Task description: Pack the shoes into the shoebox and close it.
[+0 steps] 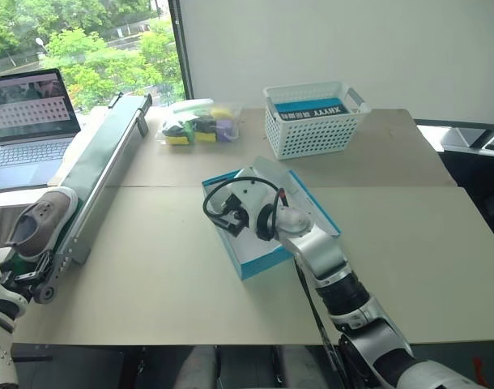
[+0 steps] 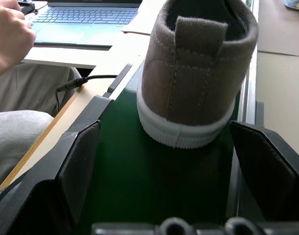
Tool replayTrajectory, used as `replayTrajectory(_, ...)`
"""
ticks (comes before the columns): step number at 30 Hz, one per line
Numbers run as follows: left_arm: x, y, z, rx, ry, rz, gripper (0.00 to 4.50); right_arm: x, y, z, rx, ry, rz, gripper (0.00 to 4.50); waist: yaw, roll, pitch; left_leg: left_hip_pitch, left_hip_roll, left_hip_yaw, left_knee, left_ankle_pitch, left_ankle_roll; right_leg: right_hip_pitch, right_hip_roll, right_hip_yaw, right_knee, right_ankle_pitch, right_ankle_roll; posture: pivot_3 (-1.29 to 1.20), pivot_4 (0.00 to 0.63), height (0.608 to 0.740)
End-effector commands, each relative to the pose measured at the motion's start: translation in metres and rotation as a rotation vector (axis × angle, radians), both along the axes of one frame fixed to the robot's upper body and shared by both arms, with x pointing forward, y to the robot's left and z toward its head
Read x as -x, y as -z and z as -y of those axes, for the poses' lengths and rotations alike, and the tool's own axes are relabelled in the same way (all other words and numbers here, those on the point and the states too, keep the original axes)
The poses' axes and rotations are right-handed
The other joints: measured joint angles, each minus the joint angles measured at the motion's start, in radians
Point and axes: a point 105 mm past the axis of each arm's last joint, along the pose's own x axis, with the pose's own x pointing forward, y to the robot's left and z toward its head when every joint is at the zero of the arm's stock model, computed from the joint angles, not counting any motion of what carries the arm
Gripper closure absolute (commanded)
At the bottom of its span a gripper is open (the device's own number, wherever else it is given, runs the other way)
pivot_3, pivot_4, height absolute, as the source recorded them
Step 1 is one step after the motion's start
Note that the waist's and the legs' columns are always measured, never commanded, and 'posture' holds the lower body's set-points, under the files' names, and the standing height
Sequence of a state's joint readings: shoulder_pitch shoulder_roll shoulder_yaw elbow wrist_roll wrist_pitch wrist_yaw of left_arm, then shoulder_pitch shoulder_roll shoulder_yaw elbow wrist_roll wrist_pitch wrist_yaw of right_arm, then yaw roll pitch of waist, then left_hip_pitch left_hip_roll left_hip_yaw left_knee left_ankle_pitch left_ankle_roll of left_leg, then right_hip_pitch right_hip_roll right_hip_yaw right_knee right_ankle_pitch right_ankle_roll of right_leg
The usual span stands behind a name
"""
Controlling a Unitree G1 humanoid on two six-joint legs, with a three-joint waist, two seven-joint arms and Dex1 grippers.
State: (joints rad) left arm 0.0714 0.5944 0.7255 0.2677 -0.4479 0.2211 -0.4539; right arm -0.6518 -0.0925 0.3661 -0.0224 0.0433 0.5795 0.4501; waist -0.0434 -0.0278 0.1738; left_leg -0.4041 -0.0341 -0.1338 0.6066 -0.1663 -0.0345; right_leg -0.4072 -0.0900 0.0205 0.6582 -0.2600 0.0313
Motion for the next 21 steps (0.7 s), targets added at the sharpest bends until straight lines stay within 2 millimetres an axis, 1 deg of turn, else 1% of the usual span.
replayTrajectory(1, -0.004, 0.004, 0.003, 0.013, -0.002, 0.01, 0.0, 0.001, -0.021, 0.0, -0.042, -0.004, 0.067, 0.05, 0.001, 0.0, 0.0, 0.0, 0.0, 0.0, 0.0, 0.0, 0.0, 0.0, 0.0, 0.0, 0.0, 0.0, 0.0, 0.0, 0.15, 0.729)
replayTrajectory(2, -0.005, 0.003, 0.004, 0.012, 0.002, 0.014, 0.0, 0.001, -0.021, 0.0, -0.043, -0.003, 0.068, 0.05, 0.001, 0.0, 0.0, 0.0, 0.0, 0.0, 0.0, 0.0, 0.0, 0.0, 0.0, 0.0, 0.0, 0.0, 0.0, 0.0, 0.15, 0.729)
replayTrajectory(4, -0.007, 0.001, 0.007, 0.013, 0.012, 0.031, 0.52, 0.001, -0.022, 0.0, -0.046, -0.002, 0.069, 0.0, 0.002, 0.0, 0.0, 0.0, 0.0, 0.0, 0.0, 0.0, 0.0, 0.0, 0.0, 0.0, 0.0, 0.0, 0.0, 0.0, 0.15, 0.729)
replayTrajectory(5, -0.008, 0.001, 0.007, 0.014, 0.014, 0.035, 0.7, 0.001, -0.023, 0.0, -0.048, -0.002, 0.069, 0.0, 0.002, 0.0, 0.0, 0.0, 0.0, 0.0, 0.0, 0.0, 0.0, 0.0, 0.0, 0.0, 0.0, 0.0, 0.0, 0.0, 0.15, 0.729)
replayTrajectory(7, -0.011, 0.0, 0.009, 0.018, 0.018, 0.037, 1.49, 0.0, -0.024, 0.0, -0.053, -0.002, 0.07, 0.0, 0.006, 0.0, 0.0, 0.0, 0.0, 0.0, 0.0, 0.0, 0.0, 0.0, 0.0, 0.0, 0.0, 0.0, 0.0, 0.0, 0.15, 0.729)
replayTrajectory(9, -0.014, -0.003, 0.01, 0.028, 0.02, 0.051, 1.84, 0.0, -0.025, 0.0, -0.052, -0.002, 0.07, 0.0, 0.009, 0.0, 0.0, 0.0, 0.0, 0.0, 0.0, 0.0, 0.0, 0.0, 0.0, 0.0, 0.0, 0.0, 0.0, 0.0, 0.15, 0.729)
replayTrajectory(11, -0.018, -0.009, 0.01, 0.041, 0.01, 0.082, 1.89, 0.0, -0.025, 0.0, -0.051, -0.002, 0.07, 0.0, 0.011, 0.0, 0.0, 0.001, 0.0, 0.0, 0.0, 0.0, 0.0, 0.001, 0.0, 0.0, 0.001, 0.0, 0.0, 0.0, 0.15, 0.729)
replayTrajectory(13, -0.024, -0.022, 0.013, 0.036, -0.013, 0.145, 1.89, 0.0, -0.025, 0.0, -0.051, -0.003, 0.071, 0.0, 0.016, 0.0, 0.0, 0.001, 0.0, 0.0, 0.001, 0.0, 0.0, 0.001, 0.0, -0.001, 0.002, 0.0, 0.0, 0.0, 0.15, 0.729)
replayTrajectory(15, -0.031, -0.04, 0.023, -0.016, -0.021, 0.218, 1.89, -0.001, -0.025, 0.0, -0.052, -0.002, 0.069, 0.0, 0.019, 0.0, 0.0, 0.001, 0.0, -0.001, 0.001, 0.0, 0.0, 0.002, 0.0, -0.001, 0.002, 0.0, 0.0, 0.0, 0.15, 0.729)
replayTrajectory(16, -0.033, -0.045, 0.026, -0.033, -0.022, 0.238, 1.89, -0.001, -0.025, 0.0, -0.053, -0.001, 0.068, 0.0, 0.021, -0.001, -0.001, 0.001, 0.0, -0.001, 0.002, 0.0, 0.0, 0.002, 0.0, -0.001, 0.001, 0.0, 0.0, 0.0, 0.15, 0.729)
replayTrajectory(17, -0.04, -0.057, 0.043, -0.066, 0.007, 0.283, 1.89, -0.003, -0.026, 0.0, -0.067, 0.009, 0.06, 0.0, 0.02, -0.002, -0.001, 0.0, 0.0, -0.001, 0.002, 0.0, 0.0, 0.002, 0.0, -0.001, 0.001, 0.0, 0.0, 0.0, 0.15, 0.729)
replayTrajectory(19, -0.053, -0.071, 0.081, -0.098, 0.09, 0.34, 1.89, -0.007, -0.03, 0.002, -0.149, 0.032, -0.01, 0.0, 0.02, -0.003, -0.001, -0.001, 0.0, -0.001, 0.001, 0.0, 0.0, 0.001, 0.0, -0.001, 0.0, 0.0, 0.0, 0.0, 0.15, 0.729)
replayTrajectory(21, -0.065, -0.078, 0.126, -0.084, 0.207, 0.366, 1.89, -0.011, -0.043, 0.002, -0.346, 0.046, -0.176, 0.0, 0.022, -0.003, -0.001, -0.002, 0.0, 0.0, 0.001, 0.0, 0.0, 0.001, 0.0, -0.001, 0.0, 0.001, 0.0, 0.0, 0.15, 0.729)
